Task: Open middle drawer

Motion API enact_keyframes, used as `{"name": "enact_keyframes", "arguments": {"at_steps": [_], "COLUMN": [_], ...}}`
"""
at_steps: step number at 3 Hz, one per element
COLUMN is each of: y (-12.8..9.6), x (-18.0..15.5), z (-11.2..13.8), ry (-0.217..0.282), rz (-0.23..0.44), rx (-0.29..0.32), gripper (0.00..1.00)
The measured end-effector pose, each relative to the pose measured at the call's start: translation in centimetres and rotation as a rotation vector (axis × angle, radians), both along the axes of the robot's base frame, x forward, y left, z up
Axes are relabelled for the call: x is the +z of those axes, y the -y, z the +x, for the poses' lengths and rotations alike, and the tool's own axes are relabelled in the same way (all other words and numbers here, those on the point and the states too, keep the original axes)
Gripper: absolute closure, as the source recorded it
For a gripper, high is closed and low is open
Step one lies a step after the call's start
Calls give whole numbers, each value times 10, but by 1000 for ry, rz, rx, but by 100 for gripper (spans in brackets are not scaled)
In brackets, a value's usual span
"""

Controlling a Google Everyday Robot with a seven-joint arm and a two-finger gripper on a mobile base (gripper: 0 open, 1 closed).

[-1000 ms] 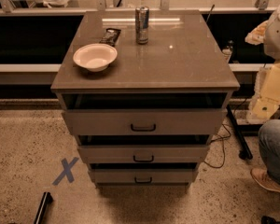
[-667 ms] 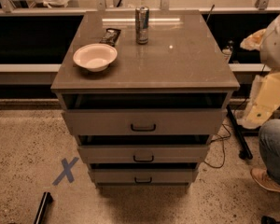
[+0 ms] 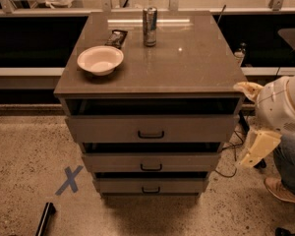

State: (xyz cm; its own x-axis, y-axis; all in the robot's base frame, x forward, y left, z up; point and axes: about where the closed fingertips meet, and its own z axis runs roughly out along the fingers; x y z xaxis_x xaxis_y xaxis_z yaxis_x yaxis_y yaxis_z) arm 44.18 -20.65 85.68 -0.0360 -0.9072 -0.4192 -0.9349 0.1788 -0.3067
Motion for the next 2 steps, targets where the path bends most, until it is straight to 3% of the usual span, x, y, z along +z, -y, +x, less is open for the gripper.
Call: {"name": "enact_keyframes", "arguments": {"at_steps": [1, 2], "y": [-1, -1], "x": [-3, -50], "z": [6, 13], "ry": [30, 24], "rz": [0, 20], "rx": [7, 11], "gripper": [0, 0]}}
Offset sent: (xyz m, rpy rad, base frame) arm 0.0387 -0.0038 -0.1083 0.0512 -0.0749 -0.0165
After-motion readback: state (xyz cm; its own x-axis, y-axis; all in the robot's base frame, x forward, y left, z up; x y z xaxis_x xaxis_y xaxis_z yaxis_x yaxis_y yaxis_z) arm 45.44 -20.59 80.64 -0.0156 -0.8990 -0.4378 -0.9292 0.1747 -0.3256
